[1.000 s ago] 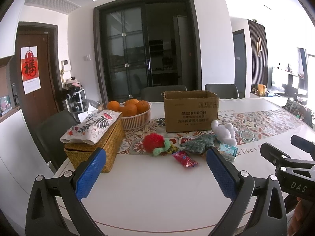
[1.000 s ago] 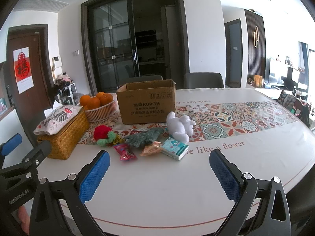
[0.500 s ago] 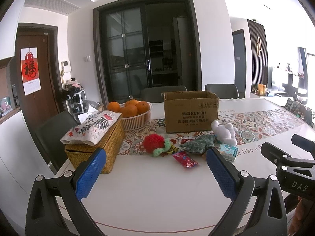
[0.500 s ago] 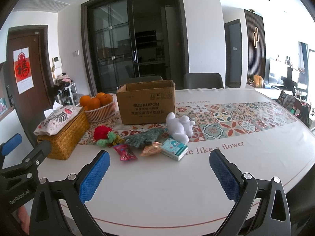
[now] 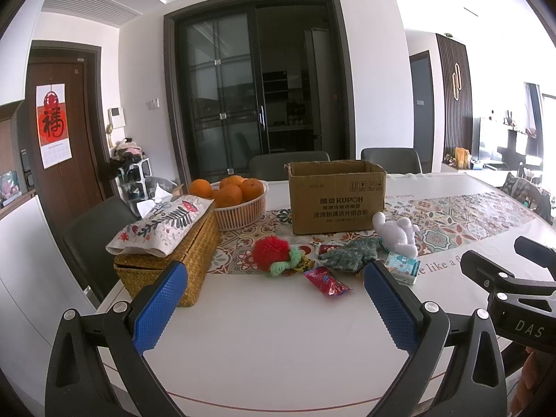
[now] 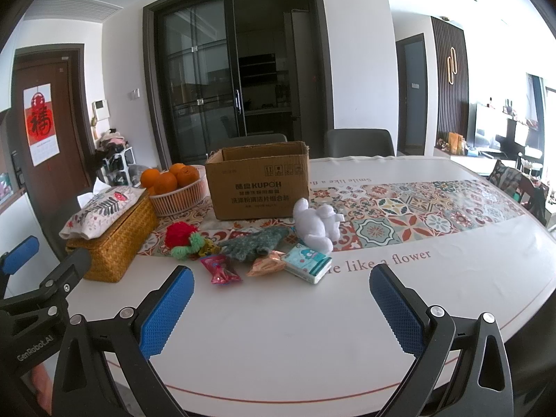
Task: Organize soft objects
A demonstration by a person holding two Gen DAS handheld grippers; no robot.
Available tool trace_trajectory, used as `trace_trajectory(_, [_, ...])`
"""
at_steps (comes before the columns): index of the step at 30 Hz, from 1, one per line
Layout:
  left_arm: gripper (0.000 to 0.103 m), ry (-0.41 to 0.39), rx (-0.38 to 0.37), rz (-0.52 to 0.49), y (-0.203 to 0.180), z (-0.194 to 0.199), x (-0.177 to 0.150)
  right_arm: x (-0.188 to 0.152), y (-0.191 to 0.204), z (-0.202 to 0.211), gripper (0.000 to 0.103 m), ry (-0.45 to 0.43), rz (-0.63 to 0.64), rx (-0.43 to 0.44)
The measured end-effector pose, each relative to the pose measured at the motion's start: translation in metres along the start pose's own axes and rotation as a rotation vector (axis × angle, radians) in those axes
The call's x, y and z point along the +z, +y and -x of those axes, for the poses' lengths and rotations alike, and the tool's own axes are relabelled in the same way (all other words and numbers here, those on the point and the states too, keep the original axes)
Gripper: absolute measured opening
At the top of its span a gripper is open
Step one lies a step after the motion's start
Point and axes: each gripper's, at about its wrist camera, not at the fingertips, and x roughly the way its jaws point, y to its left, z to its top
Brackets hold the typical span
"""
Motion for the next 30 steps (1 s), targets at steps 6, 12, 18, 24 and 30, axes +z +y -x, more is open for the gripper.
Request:
trace_trajectory(6, [0.103,-0.002,0.003,-0.001,0.000,0.000,0.000,0.000,0.000,0.000,0.102,-0.001,0.000,-0.002])
trace_trajectory(12, [0.103,-0.002,0.002,-0.002,0.000,0.000,0.000,-0.001,-0.001,0.000,0.102,0.000,-0.001,-0.001])
trace_trajectory(18, [0.103,-0.002,0.001,-0.001,-0.001,0.000,0.000,-0.001,-0.002,-0.001,0.102,0.000,0.000,-0.001])
trace_trajectory(24, [0.103,0.001,-0.001,0.000,-0.001,0.000,-0.001,-0.002,0.002,-0.001,0.102,0.007,-0.003,0.003])
trace_trajectory(30, [0.103,0.021,-0.018,0.007,0.001,-0.009,-0.005,-0.006,-0.001,-0.010,0.102,0.022,0.004,0.011])
